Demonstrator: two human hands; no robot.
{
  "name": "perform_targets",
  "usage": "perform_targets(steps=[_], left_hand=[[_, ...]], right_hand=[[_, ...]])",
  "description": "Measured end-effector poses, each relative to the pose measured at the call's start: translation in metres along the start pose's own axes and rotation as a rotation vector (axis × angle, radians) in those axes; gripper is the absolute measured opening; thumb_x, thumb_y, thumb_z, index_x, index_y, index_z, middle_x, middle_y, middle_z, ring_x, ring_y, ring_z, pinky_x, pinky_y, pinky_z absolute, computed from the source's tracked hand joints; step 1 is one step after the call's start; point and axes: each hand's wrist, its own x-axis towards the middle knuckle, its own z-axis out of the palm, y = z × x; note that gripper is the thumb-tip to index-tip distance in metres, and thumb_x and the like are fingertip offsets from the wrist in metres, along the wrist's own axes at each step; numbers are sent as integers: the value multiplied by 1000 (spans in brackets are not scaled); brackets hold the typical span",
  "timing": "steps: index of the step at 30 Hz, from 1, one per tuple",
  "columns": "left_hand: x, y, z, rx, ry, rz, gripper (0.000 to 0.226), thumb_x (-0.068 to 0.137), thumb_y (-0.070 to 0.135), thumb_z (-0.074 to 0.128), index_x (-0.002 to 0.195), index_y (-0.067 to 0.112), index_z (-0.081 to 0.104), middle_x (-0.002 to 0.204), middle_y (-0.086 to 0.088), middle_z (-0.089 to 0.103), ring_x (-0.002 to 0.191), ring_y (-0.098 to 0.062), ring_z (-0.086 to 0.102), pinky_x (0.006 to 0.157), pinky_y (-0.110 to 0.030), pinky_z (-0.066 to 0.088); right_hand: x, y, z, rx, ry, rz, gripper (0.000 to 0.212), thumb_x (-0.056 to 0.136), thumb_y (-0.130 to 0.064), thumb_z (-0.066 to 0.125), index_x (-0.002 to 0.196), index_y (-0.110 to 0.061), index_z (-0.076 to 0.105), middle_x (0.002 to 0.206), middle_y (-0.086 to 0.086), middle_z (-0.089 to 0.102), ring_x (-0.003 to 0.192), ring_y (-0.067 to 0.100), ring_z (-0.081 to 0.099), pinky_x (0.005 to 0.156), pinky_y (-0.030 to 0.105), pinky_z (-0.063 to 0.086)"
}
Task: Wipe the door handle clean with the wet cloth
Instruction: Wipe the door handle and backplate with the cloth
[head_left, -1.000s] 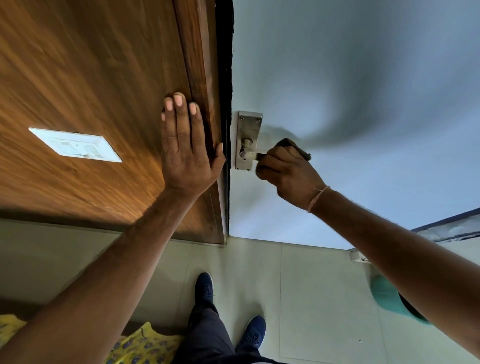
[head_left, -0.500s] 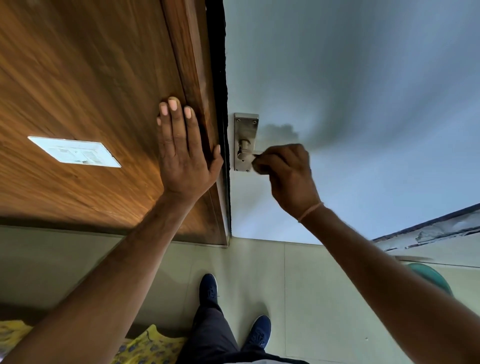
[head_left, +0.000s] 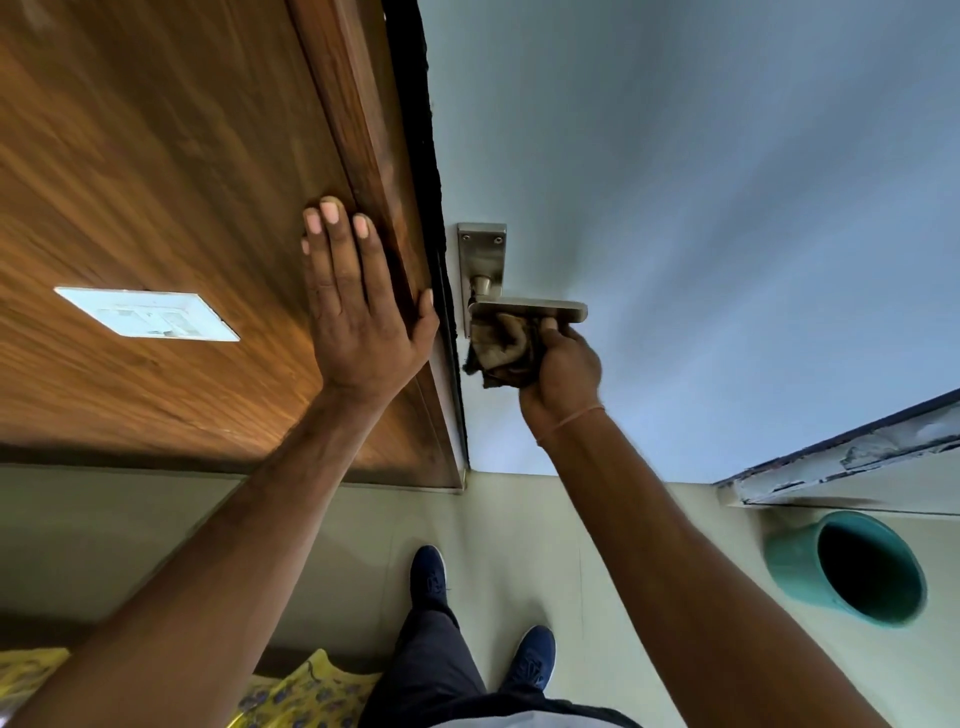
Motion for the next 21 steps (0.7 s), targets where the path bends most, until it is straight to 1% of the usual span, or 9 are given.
perform_targets(steps=[4, 6, 8, 10, 11, 13, 15, 18, 21], left_hand=[[0, -1, -2, 1, -7, 9, 91, 97, 47, 72, 156, -11, 34, 155, -39, 46, 150, -50, 34, 129, -55, 32], [0, -3, -2, -10, -8, 14, 93, 95, 47, 74, 156, -10, 34, 156, -38, 46, 151, -49, 34, 129, -55, 33], [0, -4, -1, -11, -8, 19, 94, 94, 46, 76, 156, -10, 34, 156, -38, 46, 151, -50, 35, 128, -56, 35], [0, -4, -1, -9, -5, 15, 94, 93, 45, 77, 156, -11, 35, 155, -39, 46, 150, -50, 35, 129, -56, 34], [0, -3, -1, -6, -4, 11, 94, 92, 44, 78, 155, -11, 35, 154, -39, 47, 150, -50, 35, 129, -55, 32], [1, -1, -1, -6, -2, 7, 93, 93, 43, 77, 154, -12, 36, 154, -40, 47, 149, -51, 35, 130, -55, 30], [2, 0, -1, -7, -9, -2, 90, 94, 43, 75, 153, -13, 36, 153, -41, 47, 148, -53, 36, 130, -55, 30], [2, 5, -2, -32, -26, -29, 86, 97, 41, 71, 152, -14, 35, 153, -42, 46, 147, -55, 37, 128, -58, 31], [1, 6, -3, -60, -37, -37, 85, 98, 39, 70, 153, -15, 34, 153, -43, 44, 147, -56, 35, 128, -58, 30]], right_hand=[[-3, 8, 12, 45, -32, 36, 26, 109, 1, 44, 125, 4, 64, 128, 28, 68, 105, 37, 70, 113, 59, 49], [7, 1, -4, 67, -28, 14, 27, 107, 2, 41, 121, 2, 65, 133, 33, 64, 111, 43, 66, 115, 64, 45], [19, -10, -25, 116, -10, 2, 31, 108, 1, 38, 126, 0, 63, 127, 30, 67, 111, 46, 67, 109, 62, 50], [25, -19, -34, 182, -17, -2, 32, 111, -3, 36, 126, -7, 63, 122, 21, 69, 105, 37, 68, 100, 52, 55], [26, -20, -34, 213, -26, 0, 32, 111, -4, 36, 126, -10, 64, 130, 22, 67, 111, 37, 68, 104, 53, 54], [27, -16, -30, 261, -25, 44, 33, 110, -6, 37, 124, -12, 66, 147, 24, 59, 130, 41, 62, 117, 60, 44], [22, -4, -25, 211, -70, 92, 34, 110, -8, 35, 126, -13, 65, 146, 23, 58, 135, 41, 57, 123, 62, 35], [16, 3, -24, 152, -122, 162, 42, 111, -11, 34, 148, -9, 55, 153, 22, 55, 143, 42, 52, 122, 62, 36], [22, -5, -34, 170, -87, 167, 48, 111, -15, 34, 157, -7, 46, 157, 24, 51, 147, 44, 48, 120, 64, 36]])
